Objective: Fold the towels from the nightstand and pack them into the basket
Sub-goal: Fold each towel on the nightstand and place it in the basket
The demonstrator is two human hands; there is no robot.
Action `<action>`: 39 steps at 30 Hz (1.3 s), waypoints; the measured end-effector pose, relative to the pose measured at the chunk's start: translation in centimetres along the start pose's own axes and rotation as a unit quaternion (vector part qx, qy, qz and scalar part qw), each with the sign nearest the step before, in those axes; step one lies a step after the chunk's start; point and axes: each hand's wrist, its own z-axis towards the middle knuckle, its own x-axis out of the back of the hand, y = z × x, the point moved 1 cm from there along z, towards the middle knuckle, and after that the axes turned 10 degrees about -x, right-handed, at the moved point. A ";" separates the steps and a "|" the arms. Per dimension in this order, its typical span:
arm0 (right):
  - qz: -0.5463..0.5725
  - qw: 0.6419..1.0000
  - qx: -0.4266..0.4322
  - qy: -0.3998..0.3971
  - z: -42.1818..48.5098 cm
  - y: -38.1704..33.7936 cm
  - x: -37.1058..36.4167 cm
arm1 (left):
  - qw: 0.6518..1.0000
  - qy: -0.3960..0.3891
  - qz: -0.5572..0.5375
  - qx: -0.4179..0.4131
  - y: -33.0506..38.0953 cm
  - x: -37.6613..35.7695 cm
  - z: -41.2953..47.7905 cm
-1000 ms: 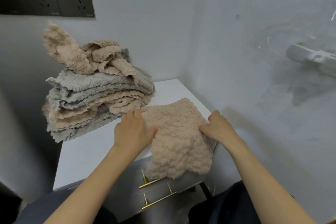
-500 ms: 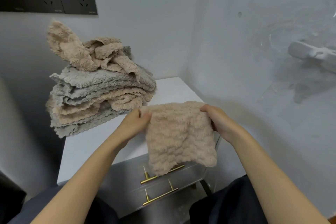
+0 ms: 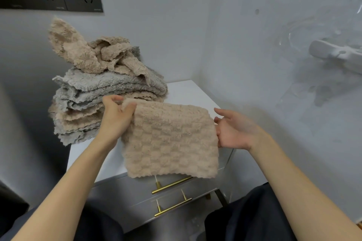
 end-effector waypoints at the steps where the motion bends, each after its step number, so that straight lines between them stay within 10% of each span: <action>1: -0.009 1.000 0.000 0.001 0.1 0.1 -0.1 | 1.000 0.003 -0.004 -0.014 0.0 0.3 0.0; 10: -0.025 0.962 0.207 0.179 0.8 -0.4 -0.3 | 0.991 0.013 0.053 -0.123 0.1 1.2 -0.3; 22: -0.161 0.965 0.132 0.158 0.4 0.8 0.0 | 0.991 0.011 0.089 -0.103 -0.4 2.0 0.0; 32: -0.327 0.846 0.311 0.283 -0.4 0.2 1.1 | 0.976 -0.212 0.054 -0.001 -0.1 3.3 0.0; 39: -0.453 0.703 0.397 0.379 -0.6 0.4 1.5 | 0.970 -0.128 0.175 -0.113 0.6 3.5 -0.6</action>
